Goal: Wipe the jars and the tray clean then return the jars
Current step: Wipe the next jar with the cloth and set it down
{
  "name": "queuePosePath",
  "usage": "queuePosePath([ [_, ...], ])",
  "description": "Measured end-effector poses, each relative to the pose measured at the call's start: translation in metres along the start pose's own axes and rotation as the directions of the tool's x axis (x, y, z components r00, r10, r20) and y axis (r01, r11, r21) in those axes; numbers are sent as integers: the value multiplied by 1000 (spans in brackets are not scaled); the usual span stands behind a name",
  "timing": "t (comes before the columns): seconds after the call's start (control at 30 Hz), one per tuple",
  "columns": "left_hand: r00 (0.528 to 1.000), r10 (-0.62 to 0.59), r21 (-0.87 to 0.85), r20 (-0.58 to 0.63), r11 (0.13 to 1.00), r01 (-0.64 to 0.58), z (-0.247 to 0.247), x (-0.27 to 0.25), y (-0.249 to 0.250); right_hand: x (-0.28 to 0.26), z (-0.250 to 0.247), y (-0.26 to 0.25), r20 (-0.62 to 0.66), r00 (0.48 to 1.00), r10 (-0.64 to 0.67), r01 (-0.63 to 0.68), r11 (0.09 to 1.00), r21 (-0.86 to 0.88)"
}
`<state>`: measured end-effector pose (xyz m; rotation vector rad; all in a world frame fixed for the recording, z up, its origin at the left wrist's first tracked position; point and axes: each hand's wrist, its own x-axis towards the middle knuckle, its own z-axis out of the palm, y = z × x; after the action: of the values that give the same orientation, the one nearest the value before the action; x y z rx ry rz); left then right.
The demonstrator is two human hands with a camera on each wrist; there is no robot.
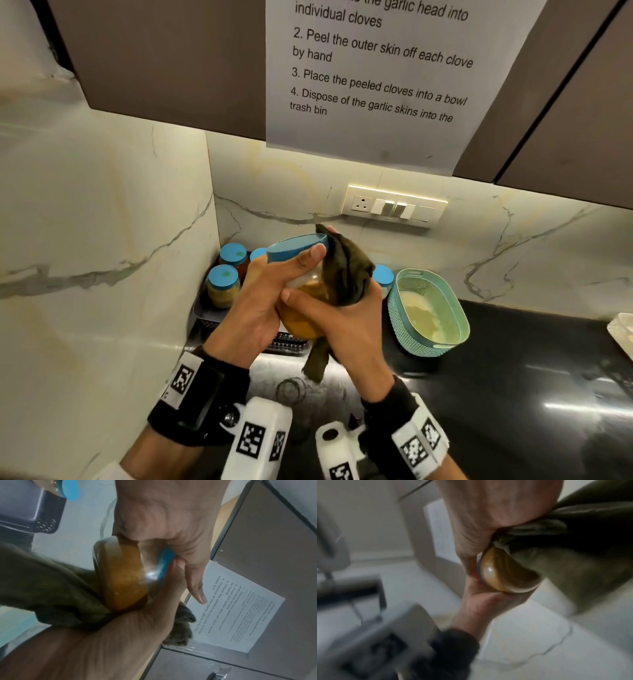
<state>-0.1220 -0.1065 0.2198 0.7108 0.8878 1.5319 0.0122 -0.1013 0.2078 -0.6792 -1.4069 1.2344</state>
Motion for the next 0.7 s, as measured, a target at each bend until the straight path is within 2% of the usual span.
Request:
queuePosePath([
  [0.03,1000,-4,-10,7,1000,4,0,0,1,-2,3,-3,-37,999,-17,16,1000,-23],
  [0.13,999,-34,-86,22,996,36,2,0,-1,-4,4,1,-44,961,-273,258,943,-211],
  [0.2,999,-32,-95,-23,995,30,5,-1,-4,-4,0,10,-7,955,-297,289,935,-203],
  [0.23,998,-32,-80,-59,996,27,7,-1,-5,-4,-2,10,8,969,-248,246,959,-139],
  [0.33,990,-40,-22,-133,999,38,10,-4,-5,-6,-2,0,40,999,-2,1,1000,21],
  [0.4,993,-57,12,-107,998,59,8,-7,-2,-3,-5,-6,38,996,78,-78,997,-5],
  [0.47,997,-77,7,-22,997,77,3,-11,2,5,-18,-12,72,988,137,-141,988,58],
  [0.53,991,-97,-36,95,994,101,-2,-12,6,14,-29,-15,217,935,281,-331,911,247],
  [0.57,987,-115,-55,110,991,121,-4,-12,7,17,-30,-16,294,886,358,-446,830,334],
  [0.6,987,-137,-72,88,987,143,-3,-11,7,17,-32,-15,337,854,397,-507,782,363],
  [0.63,987,-156,-79,40,984,158,-1,-9,6,17,-30,-13,340,852,397,-507,787,351],
  [0.7,989,-145,-83,-30,986,142,3,-9,4,12,-23,-13,232,920,317,-369,899,235],
])
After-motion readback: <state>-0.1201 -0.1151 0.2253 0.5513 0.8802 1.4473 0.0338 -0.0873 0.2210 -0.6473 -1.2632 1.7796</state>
